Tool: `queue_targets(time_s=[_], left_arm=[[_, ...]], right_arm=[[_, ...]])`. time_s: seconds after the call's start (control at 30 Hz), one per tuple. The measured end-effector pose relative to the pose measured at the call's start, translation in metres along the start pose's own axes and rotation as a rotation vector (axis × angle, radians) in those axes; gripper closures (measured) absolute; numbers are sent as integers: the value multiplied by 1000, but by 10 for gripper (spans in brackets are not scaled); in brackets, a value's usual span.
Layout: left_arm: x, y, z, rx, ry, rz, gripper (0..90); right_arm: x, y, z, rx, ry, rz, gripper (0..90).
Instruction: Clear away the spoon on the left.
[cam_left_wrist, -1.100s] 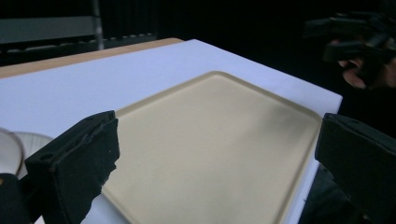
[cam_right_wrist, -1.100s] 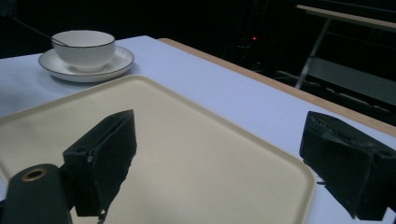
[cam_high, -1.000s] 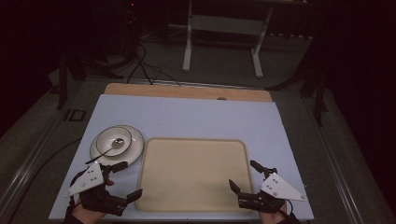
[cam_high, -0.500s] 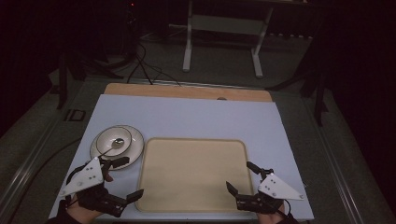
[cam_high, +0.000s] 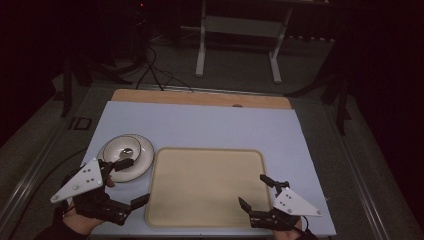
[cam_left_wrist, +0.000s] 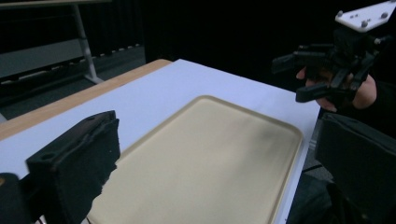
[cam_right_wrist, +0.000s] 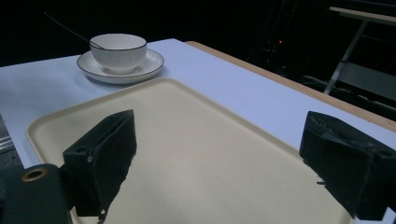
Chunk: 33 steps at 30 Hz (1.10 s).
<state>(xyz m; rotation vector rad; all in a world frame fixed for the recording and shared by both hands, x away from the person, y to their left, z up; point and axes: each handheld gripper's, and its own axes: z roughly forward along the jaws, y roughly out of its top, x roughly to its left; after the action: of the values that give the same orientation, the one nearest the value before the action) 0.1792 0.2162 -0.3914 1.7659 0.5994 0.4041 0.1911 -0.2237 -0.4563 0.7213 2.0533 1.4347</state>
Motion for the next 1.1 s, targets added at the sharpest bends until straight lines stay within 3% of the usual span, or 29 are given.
queue_targets(time_s=[0.47,0.6,1.1], left_arm=[[11,16,-17,-20,79,-38,33],[14,15,-23,-21,123,-62,39],[24,-7,-60,-50,260,-97,47]], right_arm=[[2,1,0,-10,21,-7,111],[3,1,0,-12,20,-12,111],[4,1,1,-5,29,-24,111]])
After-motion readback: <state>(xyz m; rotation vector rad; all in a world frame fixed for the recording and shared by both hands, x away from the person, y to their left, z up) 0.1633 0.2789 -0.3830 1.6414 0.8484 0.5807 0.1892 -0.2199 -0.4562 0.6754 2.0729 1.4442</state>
